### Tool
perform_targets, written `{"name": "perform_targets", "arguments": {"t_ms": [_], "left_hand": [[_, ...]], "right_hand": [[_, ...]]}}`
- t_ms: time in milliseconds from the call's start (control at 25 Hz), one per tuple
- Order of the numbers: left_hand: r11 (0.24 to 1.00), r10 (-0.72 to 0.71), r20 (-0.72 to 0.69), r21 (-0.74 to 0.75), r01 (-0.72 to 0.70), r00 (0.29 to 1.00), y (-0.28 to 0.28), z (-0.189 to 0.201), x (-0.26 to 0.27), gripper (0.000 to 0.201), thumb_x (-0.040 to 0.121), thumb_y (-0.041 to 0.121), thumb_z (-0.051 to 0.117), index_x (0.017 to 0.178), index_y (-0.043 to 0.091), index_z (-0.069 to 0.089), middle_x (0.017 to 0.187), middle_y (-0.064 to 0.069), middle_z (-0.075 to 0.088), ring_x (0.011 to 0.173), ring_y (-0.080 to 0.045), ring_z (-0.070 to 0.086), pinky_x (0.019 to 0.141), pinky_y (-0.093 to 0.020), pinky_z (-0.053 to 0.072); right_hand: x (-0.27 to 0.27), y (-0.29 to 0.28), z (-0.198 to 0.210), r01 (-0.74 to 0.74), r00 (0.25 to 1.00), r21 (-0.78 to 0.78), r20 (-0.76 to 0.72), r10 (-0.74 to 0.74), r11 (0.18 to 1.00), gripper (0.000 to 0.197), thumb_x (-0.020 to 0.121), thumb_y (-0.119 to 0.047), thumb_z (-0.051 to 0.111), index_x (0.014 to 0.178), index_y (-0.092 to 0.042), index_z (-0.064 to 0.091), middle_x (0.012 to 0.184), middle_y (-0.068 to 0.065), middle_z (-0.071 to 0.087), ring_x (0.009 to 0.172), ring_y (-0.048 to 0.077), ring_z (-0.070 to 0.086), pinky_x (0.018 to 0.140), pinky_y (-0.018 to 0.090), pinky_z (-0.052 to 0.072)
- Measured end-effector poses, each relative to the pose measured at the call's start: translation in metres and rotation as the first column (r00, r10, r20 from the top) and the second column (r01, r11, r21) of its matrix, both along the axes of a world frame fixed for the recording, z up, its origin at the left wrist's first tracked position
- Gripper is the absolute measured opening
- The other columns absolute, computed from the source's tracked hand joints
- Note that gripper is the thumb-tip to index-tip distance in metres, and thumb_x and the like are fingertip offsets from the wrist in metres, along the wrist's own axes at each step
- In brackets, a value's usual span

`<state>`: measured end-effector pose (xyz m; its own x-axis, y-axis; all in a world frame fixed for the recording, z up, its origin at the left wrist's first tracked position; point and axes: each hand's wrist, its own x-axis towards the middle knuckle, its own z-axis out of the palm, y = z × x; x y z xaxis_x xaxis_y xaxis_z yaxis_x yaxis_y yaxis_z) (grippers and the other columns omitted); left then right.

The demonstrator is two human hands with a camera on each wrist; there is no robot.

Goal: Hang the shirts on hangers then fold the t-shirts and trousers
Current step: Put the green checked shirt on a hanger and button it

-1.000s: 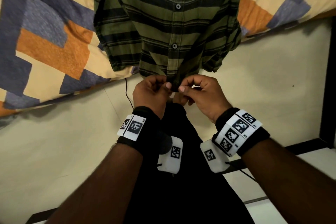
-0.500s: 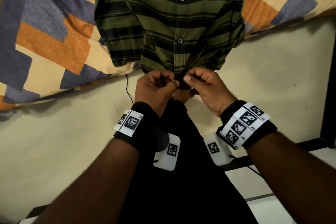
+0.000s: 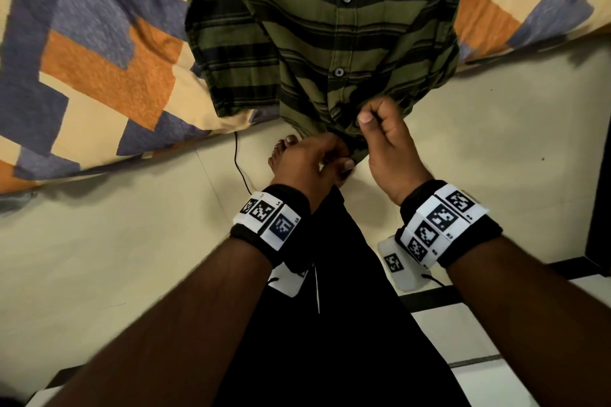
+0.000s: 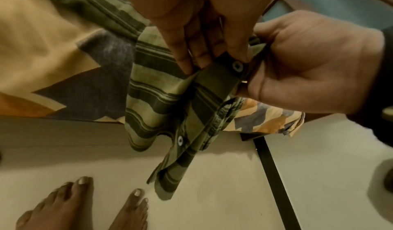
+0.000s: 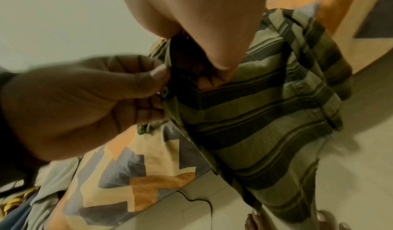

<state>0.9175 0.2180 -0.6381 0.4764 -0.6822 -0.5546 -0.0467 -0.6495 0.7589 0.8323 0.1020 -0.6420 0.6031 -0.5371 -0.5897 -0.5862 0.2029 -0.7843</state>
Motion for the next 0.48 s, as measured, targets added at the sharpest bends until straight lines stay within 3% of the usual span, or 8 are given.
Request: {"name": "perform_targets", "arguments": {"t_ms": [120,200,320,400,480], "left_hand": [[1.0,0.019,0.006,-0.016,-0.019,1.0,-0.003,0.004,0.004,0.008,0.08,0.025,0.062,0.087,0.021,0.059,0.08,0.004,0.062,0.079,-0.018,0.059,0.075,-0.038,0.05],[0.997,0.082,-0.016,-0.007,-0.083,0.996,0.0,0.005,0.008,0.009,0.084,0.028,0.054,0.091,0.023,0.051,0.078,0.003,0.061,0.075,-0.021,0.06,0.069,-0.035,0.051],[0.958,0.273,-0.139,-0.053,-0.283,0.952,0.008,0.009,0.017,0.005,0.087,0.02,0.048,0.089,0.021,0.044,0.071,0.009,0.052,0.061,-0.007,0.051,0.057,-0.024,0.044],[0.971,0.224,-0.107,-0.064,-0.232,0.969,0.015,0.01,0.025,0.01,0.088,0.022,0.051,0.094,0.019,0.044,0.074,0.013,0.049,0.06,0.003,0.048,0.059,-0.014,0.039],[0.997,0.061,-0.048,-0.035,-0.063,0.997,0.024,0.008,0.034,0.028,0.083,0.022,0.063,0.103,0.013,0.046,0.08,0.018,0.05,0.067,0.01,0.051,0.061,-0.006,0.037]], "right_hand": [[0.007,0.0,0.002,-0.046,0.999,-0.143,0.009,0.047,0.989,0.008,0.098,-0.022,0.049,0.095,-0.015,0.045,0.078,-0.013,0.047,0.067,-0.007,0.046,0.062,0.008,0.036],[0.006,-0.007,0.003,-0.095,0.995,-0.201,-0.013,0.094,0.975,0.025,0.088,-0.026,0.068,0.098,-0.011,0.05,0.077,-0.013,0.049,0.068,-0.007,0.049,0.062,0.007,0.037],[-0.009,-0.023,-0.001,-0.242,0.97,-0.262,-0.067,0.233,0.934,0.033,0.075,-0.013,0.079,0.097,-0.01,0.056,0.071,-0.01,0.043,0.065,-0.001,0.045,0.061,0.011,0.037],[-0.025,-0.037,-0.006,-0.353,0.935,-0.354,-0.103,0.339,0.866,0.027,0.072,0.0,0.072,0.094,-0.01,0.06,0.076,-0.005,0.045,0.067,0.005,0.044,0.063,0.023,0.042],[-0.039,-0.049,-0.009,-0.41,0.908,-0.453,-0.124,0.4,0.791,0.019,0.074,0.001,0.064,0.09,-0.009,0.063,0.087,-0.001,0.053,0.075,0.016,0.05,0.068,0.036,0.048]]}}
